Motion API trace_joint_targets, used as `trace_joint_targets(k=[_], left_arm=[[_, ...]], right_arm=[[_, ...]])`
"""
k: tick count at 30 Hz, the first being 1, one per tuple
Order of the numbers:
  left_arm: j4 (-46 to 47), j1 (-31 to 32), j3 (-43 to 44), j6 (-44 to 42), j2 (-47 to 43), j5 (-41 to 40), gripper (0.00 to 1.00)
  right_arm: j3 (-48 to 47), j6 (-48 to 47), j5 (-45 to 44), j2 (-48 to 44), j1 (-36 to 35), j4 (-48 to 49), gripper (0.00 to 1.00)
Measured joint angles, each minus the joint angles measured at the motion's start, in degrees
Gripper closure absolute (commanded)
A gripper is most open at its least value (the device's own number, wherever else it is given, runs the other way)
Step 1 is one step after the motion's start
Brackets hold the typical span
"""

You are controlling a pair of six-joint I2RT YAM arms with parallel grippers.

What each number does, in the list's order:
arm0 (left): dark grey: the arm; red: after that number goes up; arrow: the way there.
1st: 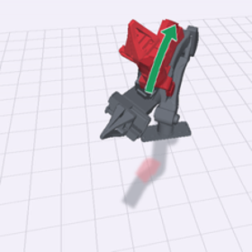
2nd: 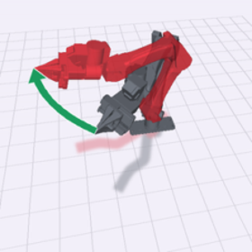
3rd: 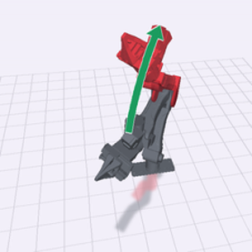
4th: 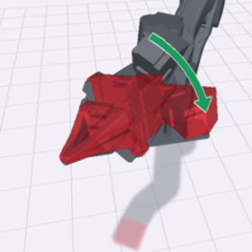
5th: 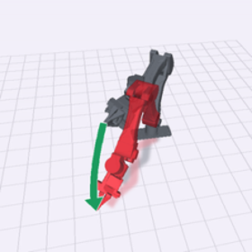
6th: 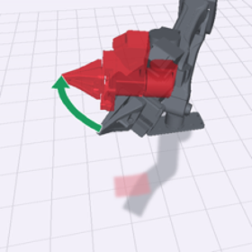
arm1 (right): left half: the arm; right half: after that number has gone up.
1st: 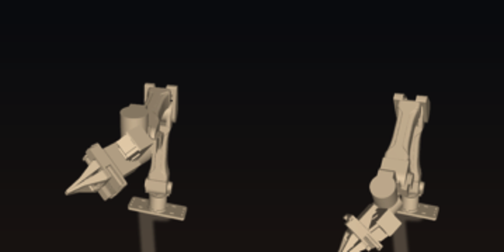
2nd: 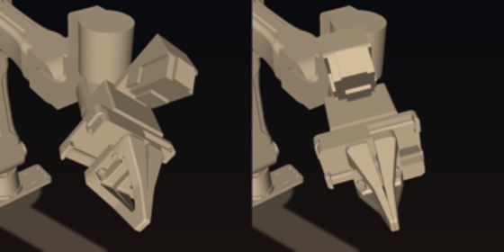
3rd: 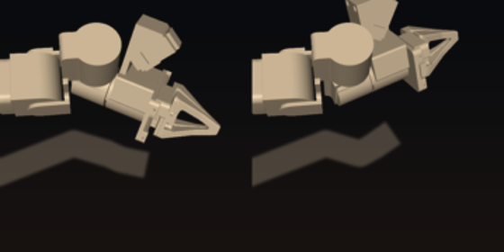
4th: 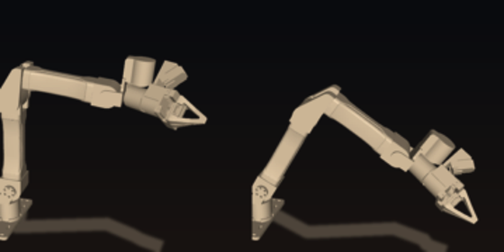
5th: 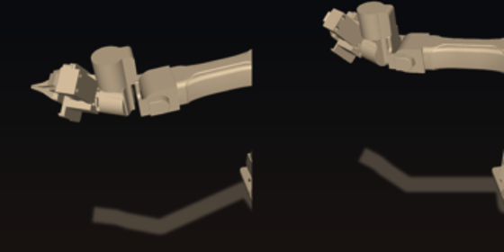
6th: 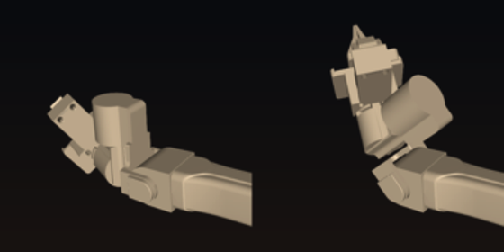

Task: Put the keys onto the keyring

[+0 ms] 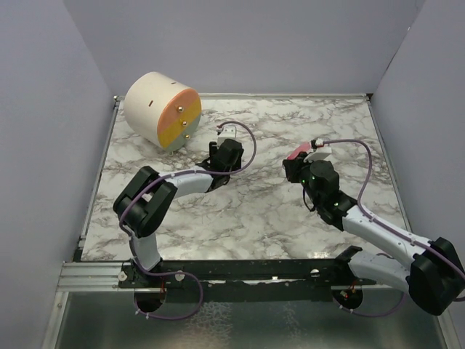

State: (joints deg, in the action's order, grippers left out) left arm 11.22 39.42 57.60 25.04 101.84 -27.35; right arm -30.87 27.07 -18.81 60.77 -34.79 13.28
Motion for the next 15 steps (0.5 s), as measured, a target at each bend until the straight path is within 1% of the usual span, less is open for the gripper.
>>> trace_joint_targets(k=[5,7,9,11,15], left_arm=[[-1.7,-0.3,4.1,0.1,5.0,-0.4,0.45],[-2.8,-0.3,6.8,-0.1,7.2,-1.1,0.5],[-3.2,-0.3,8.7,-0.1,8.9,-2.1,0.51],[-3.3,-0.3,9.9,-0.2,10.1,-3.3,0.55],[-4.3,-0.3,12.0,0.0,12.3,-6.6,0.57]], right_arm=[[0.0,-0.3,0.0,-1.2,0.0,0.0,0.99],[0.0,-0.3,0.0,-1.2,0.0,0.0,0.99],[0.0,-0.3,0.0,-1.2,0.0,0.0,0.99],[0.0,-0.3,0.0,-1.2,0.0,0.0,0.99],[0.0,-0.3,0.0,-1.2,0.0,0.0,0.99]])
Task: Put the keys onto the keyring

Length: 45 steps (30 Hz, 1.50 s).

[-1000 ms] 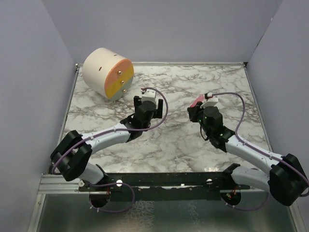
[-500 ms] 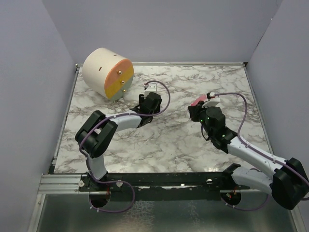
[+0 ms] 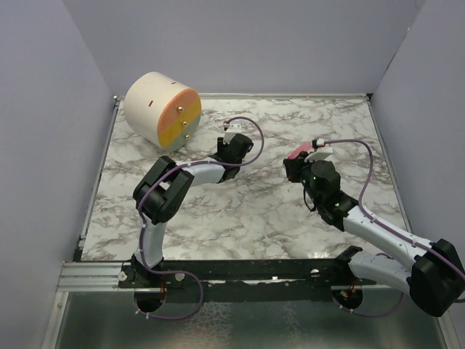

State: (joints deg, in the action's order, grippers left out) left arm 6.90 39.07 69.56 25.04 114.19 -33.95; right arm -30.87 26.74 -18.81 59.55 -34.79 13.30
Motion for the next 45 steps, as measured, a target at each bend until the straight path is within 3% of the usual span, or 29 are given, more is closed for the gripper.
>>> trace_joint_targets(k=[24,30,35,45], left_arm=[[-1.4,-2.4,5.0,2.5,6.6,-4.1,0.57],[-0.9,-3.1,5.4,2.4,6.9,-4.0,0.68],[0.1,-3.1,5.4,1.2,7.2,-3.3,0.7],[8.2,-3.5,2.1,-0.7,6.8,4.5,0.85]], right_arm=[[0.0,0.0,0.0,-0.1,0.0,0.0,0.99],[0.0,0.0,0.0,-0.1,0.0,0.0,0.99],[0.0,0.0,0.0,-0.1,0.0,0.0,0.99],[0.0,0.1,0.0,-0.1,0.0,0.0,0.99]])
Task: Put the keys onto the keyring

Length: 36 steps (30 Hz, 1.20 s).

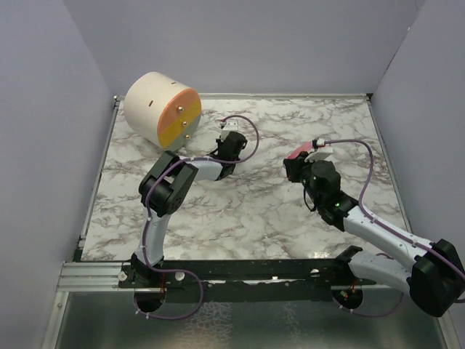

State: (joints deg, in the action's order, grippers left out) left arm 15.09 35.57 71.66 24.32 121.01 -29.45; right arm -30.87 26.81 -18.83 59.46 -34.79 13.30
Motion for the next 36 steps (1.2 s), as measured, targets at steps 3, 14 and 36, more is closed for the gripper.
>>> trace_joint_targets(k=[3,14,36], left_arm=[[1.8,0.0,-1.8,-0.3,-1.0,3.3,0.84],[2.2,2.3,-10.4,-0.9,-9.9,6.2,0.7],[-3.9,2.3,-4.0,0.4,-10.1,1.5,0.52]], right_arm=[[0.0,0.0,0.0,0.0,0.0,0.0,0.99],[0.0,0.4,0.0,0.2,0.0,0.0,0.99],[0.0,0.4,0.0,-0.7,0.0,0.0,0.99]])
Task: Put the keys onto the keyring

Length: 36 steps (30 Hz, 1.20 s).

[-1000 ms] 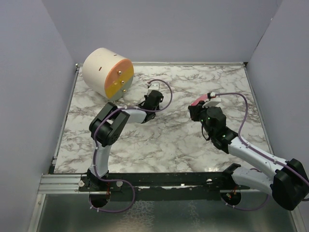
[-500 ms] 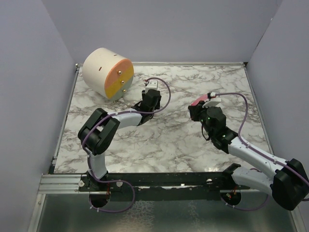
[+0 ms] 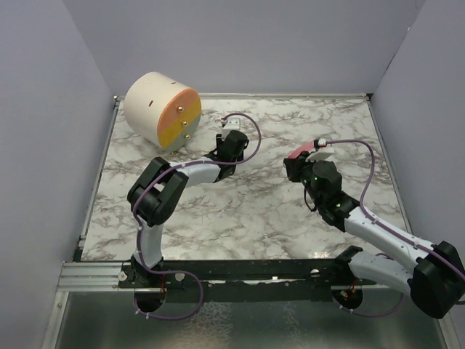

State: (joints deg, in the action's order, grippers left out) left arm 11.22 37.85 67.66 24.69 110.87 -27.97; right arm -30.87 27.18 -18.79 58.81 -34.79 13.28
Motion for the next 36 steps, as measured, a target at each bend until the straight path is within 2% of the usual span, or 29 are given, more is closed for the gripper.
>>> trace_joint_targets(k=[11,36], left_arm=[[-3.2,0.0,1.3,2.5,4.5,-2.8,0.55],[-1.6,-1.1,2.1,2.9,7.0,-4.6,0.6]], right_arm=[[0.0,0.0,0.0,-0.4,0.0,0.0,0.99],[0.0,0.0,0.0,-0.4,0.0,0.0,0.99]])
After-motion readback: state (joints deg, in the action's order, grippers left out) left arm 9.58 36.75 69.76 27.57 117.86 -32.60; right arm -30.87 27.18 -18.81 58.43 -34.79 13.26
